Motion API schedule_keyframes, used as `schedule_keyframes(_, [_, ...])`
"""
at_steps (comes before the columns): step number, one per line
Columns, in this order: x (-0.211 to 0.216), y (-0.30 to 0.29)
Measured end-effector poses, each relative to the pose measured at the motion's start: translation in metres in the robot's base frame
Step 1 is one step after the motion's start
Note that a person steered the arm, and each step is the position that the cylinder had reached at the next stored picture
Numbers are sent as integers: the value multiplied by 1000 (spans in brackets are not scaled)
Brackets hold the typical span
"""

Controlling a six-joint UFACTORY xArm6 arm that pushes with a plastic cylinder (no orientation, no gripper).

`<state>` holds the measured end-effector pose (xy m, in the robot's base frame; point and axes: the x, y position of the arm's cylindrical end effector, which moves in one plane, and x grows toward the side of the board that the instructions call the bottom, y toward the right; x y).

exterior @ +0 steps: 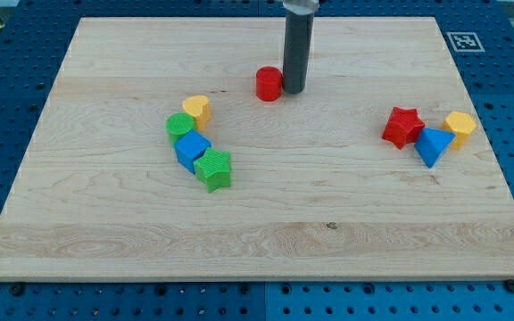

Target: Push red circle towards the center

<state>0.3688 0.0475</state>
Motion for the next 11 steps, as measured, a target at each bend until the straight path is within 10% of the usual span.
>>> schedule_keyframes(2, [-55, 12])
schedule_keyframes(11, [12, -15])
